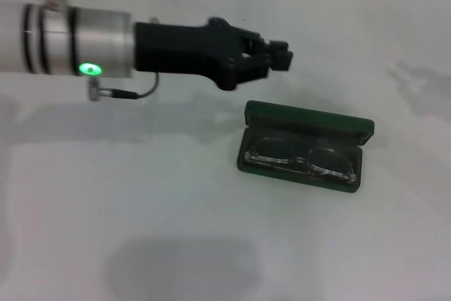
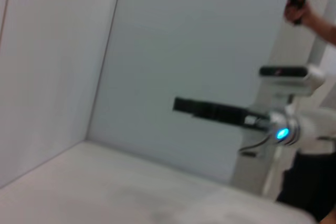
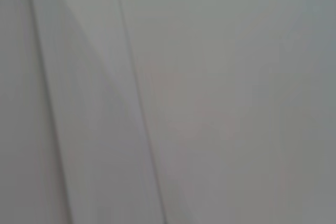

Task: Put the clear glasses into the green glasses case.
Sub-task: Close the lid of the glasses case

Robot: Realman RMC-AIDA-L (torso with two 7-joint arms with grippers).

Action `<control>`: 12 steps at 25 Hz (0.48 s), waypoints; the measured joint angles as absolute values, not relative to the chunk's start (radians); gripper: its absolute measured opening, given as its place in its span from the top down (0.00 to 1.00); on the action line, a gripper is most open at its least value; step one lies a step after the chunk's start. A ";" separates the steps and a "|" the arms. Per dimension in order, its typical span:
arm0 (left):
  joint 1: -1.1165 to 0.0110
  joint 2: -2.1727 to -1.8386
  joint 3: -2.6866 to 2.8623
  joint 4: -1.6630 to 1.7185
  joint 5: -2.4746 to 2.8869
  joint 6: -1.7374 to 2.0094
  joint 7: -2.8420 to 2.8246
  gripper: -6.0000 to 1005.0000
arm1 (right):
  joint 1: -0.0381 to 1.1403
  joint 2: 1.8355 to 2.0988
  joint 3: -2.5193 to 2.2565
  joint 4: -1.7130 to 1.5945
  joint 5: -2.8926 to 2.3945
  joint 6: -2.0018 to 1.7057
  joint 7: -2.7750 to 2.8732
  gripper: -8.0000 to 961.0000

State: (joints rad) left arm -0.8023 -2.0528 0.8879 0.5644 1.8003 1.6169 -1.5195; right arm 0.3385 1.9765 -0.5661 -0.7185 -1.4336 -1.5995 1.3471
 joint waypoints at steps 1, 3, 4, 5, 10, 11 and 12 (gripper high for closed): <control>-0.830 -2.068 0.889 0.536 1.842 1.547 -1.514 0.83 | 0.336 1.978 -0.565 -0.710 -1.434 -1.585 1.338 0.76; -0.861 -2.080 0.893 0.496 1.877 1.471 -1.511 0.83 | 0.330 1.980 -0.564 -0.694 -1.434 -1.557 1.328 0.76; -0.876 -2.083 0.902 0.472 1.888 1.441 -1.510 0.83 | 0.329 1.980 -0.563 -0.682 -1.435 -1.546 1.323 0.76; -0.889 -2.085 0.912 0.456 1.894 1.418 -1.510 0.83 | 0.330 1.979 -0.563 -0.667 -1.437 -1.535 1.318 0.76; -0.923 -2.091 0.964 0.392 1.891 1.309 -1.515 0.83 | 0.348 1.974 -0.563 -0.603 -1.440 -1.506 1.282 0.76; -0.924 -2.092 0.965 0.387 1.890 1.294 -1.516 0.83 | 0.351 1.974 -0.565 -0.600 -1.441 -1.504 1.279 0.76; -0.923 -2.093 0.966 0.382 1.887 1.282 -1.517 0.83 | 0.353 1.974 -0.568 -0.599 -1.441 -1.501 1.278 0.76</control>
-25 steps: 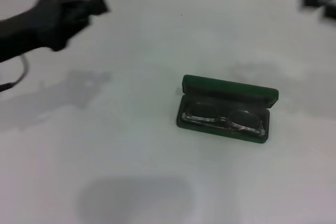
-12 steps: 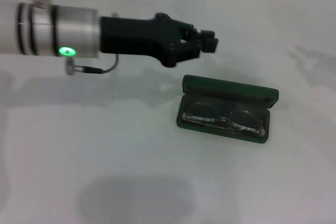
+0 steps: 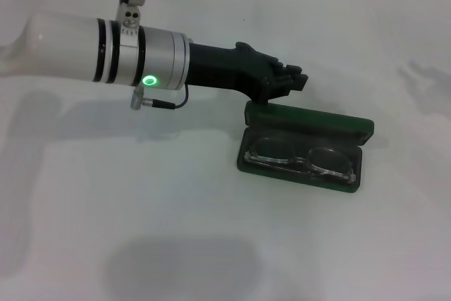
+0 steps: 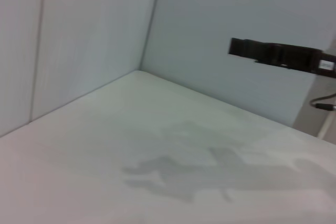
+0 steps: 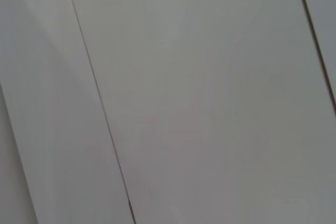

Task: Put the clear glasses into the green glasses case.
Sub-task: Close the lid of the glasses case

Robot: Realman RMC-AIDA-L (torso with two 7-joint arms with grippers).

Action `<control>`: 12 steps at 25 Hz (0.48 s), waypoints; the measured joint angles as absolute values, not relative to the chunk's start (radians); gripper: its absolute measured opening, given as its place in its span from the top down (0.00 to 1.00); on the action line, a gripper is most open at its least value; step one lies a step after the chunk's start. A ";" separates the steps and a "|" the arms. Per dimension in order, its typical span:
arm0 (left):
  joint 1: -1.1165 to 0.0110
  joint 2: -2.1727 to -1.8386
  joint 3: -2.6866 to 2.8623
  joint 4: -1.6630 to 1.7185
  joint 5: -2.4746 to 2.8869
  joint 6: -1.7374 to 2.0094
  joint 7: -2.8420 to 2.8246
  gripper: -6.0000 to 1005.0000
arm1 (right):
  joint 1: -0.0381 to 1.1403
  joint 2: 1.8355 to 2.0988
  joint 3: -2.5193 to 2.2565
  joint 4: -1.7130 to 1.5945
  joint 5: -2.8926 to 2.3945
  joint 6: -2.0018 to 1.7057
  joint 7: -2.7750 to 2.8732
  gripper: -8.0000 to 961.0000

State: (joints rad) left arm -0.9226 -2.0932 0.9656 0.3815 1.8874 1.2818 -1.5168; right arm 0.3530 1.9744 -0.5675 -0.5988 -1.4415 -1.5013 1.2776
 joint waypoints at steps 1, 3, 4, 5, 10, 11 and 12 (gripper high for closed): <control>-0.921 -2.094 0.966 0.378 1.885 1.276 -1.517 0.83 | 0.355 1.975 -0.570 -0.598 -1.442 -1.498 1.277 0.76; -0.918 -2.094 0.966 0.363 1.873 1.264 -1.516 0.83 | 0.360 1.976 -0.572 -0.597 -1.445 -1.490 1.277 0.76; -0.917 -2.095 0.966 0.356 1.865 1.260 -1.515 0.83 | 0.362 1.977 -0.572 -0.596 -1.447 -1.484 1.277 0.76; -0.916 -2.096 0.967 0.347 1.859 1.257 -1.513 0.83 | 0.363 1.979 -0.573 -0.596 -1.449 -1.480 1.277 0.76; -0.921 -2.101 0.969 0.310 1.853 1.250 -1.502 0.83 | 0.374 1.984 -0.575 -0.584 -1.471 -1.462 1.274 0.76; -0.923 -2.102 0.969 0.305 1.852 1.250 -1.499 0.84 | 0.377 1.984 -0.575 -0.577 -1.472 -1.460 1.272 0.76; -0.924 -2.103 0.969 0.298 1.850 1.250 -1.497 0.84 | 0.378 1.983 -0.576 -0.569 -1.473 -1.459 1.269 0.76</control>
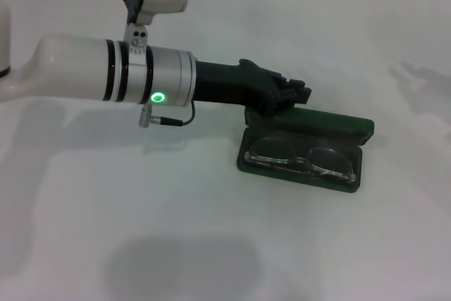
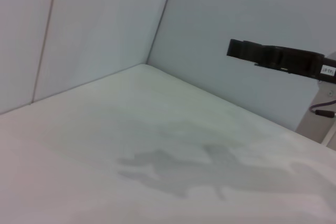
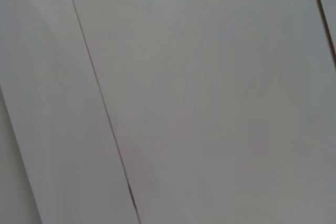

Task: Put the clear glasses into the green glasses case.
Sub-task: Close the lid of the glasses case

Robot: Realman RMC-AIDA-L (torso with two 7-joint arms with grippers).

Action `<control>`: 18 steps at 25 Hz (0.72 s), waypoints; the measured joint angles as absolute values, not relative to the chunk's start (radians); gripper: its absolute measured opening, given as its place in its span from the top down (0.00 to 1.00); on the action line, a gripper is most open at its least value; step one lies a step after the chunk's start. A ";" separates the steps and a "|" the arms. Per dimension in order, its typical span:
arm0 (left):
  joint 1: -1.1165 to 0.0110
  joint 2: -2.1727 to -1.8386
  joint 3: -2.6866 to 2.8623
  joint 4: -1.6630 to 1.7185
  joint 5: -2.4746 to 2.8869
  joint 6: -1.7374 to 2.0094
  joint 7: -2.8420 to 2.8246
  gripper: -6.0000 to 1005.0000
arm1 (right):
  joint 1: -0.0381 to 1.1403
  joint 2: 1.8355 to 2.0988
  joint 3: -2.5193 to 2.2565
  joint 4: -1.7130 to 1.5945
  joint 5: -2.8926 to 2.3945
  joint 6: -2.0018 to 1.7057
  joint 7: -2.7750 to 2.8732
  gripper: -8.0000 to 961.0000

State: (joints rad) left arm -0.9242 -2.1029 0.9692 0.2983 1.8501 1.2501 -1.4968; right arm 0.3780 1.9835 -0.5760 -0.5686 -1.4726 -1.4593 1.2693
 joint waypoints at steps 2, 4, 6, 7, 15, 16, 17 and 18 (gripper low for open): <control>-0.925 -2.104 0.971 0.293 1.847 1.250 -1.493 0.84 | 0.381 1.983 -0.578 -0.557 -1.473 -1.456 1.264 0.76; -0.926 -2.106 0.989 0.292 1.832 1.248 -1.489 0.84 | 0.386 1.982 -0.582 -0.546 -1.475 -1.451 1.263 0.76; -0.926 -2.106 1.020 0.291 1.803 1.246 -1.486 0.84 | 0.388 1.980 -0.585 -0.539 -1.479 -1.449 1.263 0.76; -0.926 -2.106 1.046 0.291 1.779 1.243 -1.485 0.84 | 0.388 1.980 -0.585 -0.536 -1.482 -1.448 1.262 0.76; -0.929 -2.106 1.272 0.295 1.593 1.163 -1.482 0.84 | 0.387 1.984 -0.584 -0.532 -1.485 -1.448 1.262 0.76; -0.929 -2.106 1.292 0.297 1.574 1.156 -1.482 0.84 | 0.386 1.984 -0.584 -0.532 -1.485 -1.448 1.262 0.76; -0.930 -2.106 1.311 0.298 1.556 1.150 -1.482 0.84 | 0.386 1.985 -0.584 -0.532 -1.485 -1.448 1.262 0.76; -0.930 -2.106 1.323 0.299 1.543 1.146 -1.482 0.83 | 0.385 1.985 -0.584 -0.532 -1.485 -1.448 1.262 0.76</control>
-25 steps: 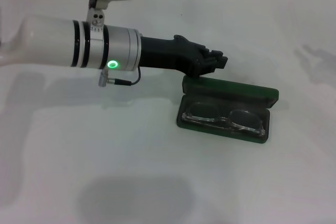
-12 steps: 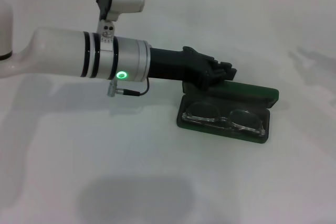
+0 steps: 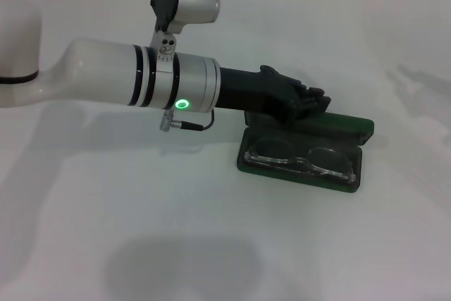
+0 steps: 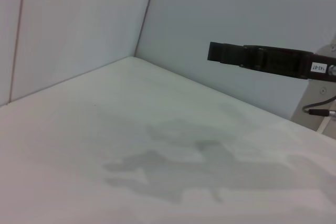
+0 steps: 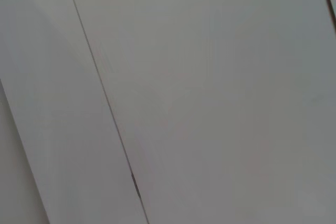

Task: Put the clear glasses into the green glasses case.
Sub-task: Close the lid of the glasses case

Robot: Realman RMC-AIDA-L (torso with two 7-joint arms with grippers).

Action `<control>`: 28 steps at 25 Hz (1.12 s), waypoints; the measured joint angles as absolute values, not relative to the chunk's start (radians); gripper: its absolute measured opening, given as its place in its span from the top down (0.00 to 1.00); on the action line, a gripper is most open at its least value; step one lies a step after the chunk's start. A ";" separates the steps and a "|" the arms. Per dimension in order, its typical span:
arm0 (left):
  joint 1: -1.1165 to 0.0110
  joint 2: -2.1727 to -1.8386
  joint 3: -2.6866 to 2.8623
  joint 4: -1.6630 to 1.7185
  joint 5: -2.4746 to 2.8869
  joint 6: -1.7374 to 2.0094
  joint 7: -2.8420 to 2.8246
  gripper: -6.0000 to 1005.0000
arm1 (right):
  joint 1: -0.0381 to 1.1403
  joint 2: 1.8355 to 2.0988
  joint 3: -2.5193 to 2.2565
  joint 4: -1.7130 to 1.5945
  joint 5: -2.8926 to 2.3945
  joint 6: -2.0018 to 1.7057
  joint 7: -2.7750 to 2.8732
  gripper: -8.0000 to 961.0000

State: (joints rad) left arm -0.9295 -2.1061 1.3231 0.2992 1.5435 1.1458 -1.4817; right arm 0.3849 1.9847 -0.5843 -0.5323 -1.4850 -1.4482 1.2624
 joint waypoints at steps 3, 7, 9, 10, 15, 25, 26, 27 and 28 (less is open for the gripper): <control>-0.930 -2.106 1.341 0.301 1.527 1.128 -1.482 0.83 | 0.384 1.985 -0.584 -0.530 -1.485 -1.448 1.262 0.76; -0.929 -2.107 1.343 0.302 1.517 1.096 -1.482 0.83 | 0.383 1.985 -0.584 -0.529 -1.487 -1.448 1.262 0.76; -0.928 -2.108 1.343 0.302 1.512 1.081 -1.482 0.83 | 0.383 1.985 -0.584 -0.529 -1.487 -1.448 1.262 0.76; -0.928 -2.108 1.344 0.302 1.511 1.076 -1.481 0.83 | 0.383 1.986 -0.584 -0.529 -1.487 -1.448 1.262 0.76; -0.931 -2.108 1.369 0.296 1.503 1.062 -1.481 0.83 | 0.382 1.986 -0.584 -0.529 -1.487 -1.448 1.262 0.76; -0.924 -2.108 1.460 0.302 1.448 1.056 -1.481 0.83 | 0.386 1.987 -0.584 -0.529 -1.486 -1.448 1.262 0.76; -0.923 -2.108 1.461 0.302 1.447 1.056 -1.481 0.83 | 0.387 1.987 -0.584 -0.529 -1.486 -1.448 1.262 0.76; -0.923 -2.108 1.461 0.302 1.447 1.056 -1.481 0.83 | 0.387 1.987 -0.584 -0.529 -1.486 -1.448 1.262 0.76; -0.923 -2.108 1.461 0.302 1.447 1.056 -1.481 0.83 | 0.387 1.986 -0.584 -0.529 -1.486 -1.448 1.262 0.76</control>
